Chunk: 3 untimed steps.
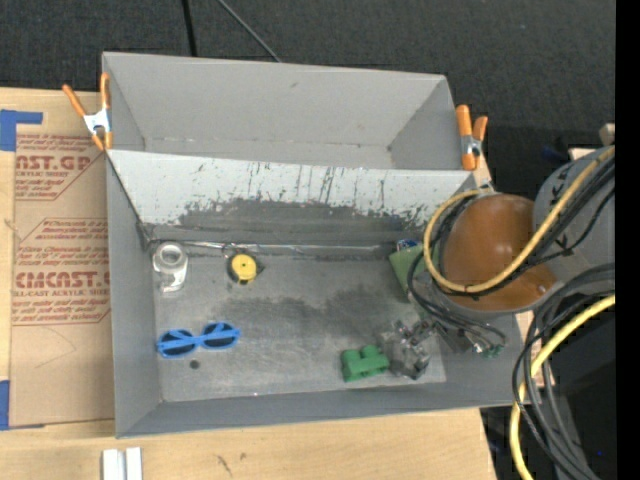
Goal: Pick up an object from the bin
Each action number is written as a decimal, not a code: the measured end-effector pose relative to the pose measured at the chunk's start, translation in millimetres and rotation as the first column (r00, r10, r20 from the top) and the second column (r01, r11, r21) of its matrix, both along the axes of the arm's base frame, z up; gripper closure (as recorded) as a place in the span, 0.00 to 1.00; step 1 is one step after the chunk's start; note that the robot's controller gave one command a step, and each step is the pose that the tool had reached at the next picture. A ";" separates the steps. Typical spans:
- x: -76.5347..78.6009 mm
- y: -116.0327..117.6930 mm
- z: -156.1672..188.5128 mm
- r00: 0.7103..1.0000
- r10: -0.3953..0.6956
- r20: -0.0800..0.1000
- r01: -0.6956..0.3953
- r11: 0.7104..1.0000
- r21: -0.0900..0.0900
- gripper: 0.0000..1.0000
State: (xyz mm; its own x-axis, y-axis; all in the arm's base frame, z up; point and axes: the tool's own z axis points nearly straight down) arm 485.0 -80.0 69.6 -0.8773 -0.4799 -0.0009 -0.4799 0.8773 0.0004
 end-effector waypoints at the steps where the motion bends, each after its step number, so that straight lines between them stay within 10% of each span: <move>1: 14.9 5.9 25.7 0.930 0.369 0.002 -0.369 0.930 0.000 1.00; 2: 14.3 5.9 25.1 0.930 0.368 0.001 -0.368 0.930 0.001 0.00; 3: 4.3 76.4 8.2 0.897 0.441 0.000 -0.441 0.897 0.005 0.00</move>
Offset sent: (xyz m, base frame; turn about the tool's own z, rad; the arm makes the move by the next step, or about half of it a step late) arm 0.0142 0.0044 0.0256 -0.3773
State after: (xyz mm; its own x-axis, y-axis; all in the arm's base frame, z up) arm 489.3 -3.5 77.8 -0.5756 -0.8177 -0.0027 -0.8177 0.5756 0.0046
